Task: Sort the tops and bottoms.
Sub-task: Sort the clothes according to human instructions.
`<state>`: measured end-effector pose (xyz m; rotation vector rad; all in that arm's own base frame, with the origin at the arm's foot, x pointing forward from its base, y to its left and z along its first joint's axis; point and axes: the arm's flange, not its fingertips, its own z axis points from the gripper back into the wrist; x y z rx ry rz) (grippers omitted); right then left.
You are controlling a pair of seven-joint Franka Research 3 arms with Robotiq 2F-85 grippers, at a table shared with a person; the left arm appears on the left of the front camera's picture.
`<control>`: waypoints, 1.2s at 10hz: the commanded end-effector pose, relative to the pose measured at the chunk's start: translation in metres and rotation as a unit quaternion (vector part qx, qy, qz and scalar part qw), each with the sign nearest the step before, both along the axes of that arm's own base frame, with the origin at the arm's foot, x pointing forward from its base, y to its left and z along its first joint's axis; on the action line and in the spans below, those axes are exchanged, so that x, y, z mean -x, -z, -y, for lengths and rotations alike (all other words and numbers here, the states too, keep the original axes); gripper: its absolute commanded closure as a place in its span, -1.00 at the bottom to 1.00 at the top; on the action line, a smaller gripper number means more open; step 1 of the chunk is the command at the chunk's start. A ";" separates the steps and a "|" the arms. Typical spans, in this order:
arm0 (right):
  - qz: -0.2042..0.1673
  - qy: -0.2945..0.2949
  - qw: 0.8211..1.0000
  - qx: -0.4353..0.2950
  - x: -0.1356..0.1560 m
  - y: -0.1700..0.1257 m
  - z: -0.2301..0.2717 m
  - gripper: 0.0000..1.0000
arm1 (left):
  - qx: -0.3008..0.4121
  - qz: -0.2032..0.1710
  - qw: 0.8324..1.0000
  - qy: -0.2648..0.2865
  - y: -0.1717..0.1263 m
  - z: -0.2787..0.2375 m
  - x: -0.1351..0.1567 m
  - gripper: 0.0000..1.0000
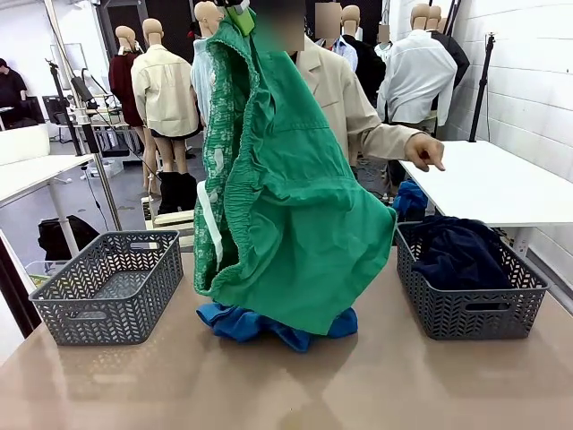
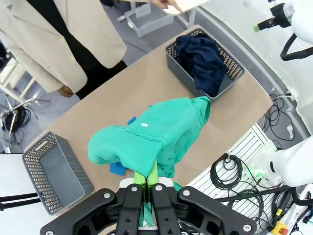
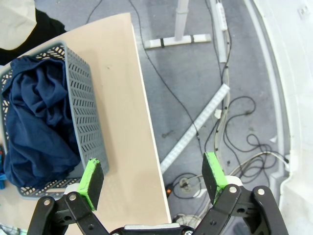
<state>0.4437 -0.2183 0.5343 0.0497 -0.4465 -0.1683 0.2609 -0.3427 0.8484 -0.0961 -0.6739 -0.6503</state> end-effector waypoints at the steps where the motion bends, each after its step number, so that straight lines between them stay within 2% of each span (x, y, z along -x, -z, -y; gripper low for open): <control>1: -0.007 0.007 1.000 0.004 0.001 0.000 -0.002 -1.00 | 0.010 0.004 1.000 0.004 -0.004 -0.004 0.001 1.00; 12: -0.007 0.007 1.000 0.004 0.001 0.000 -0.002 -1.00 | 0.010 0.004 1.000 0.004 -0.004 -0.004 0.001 1.00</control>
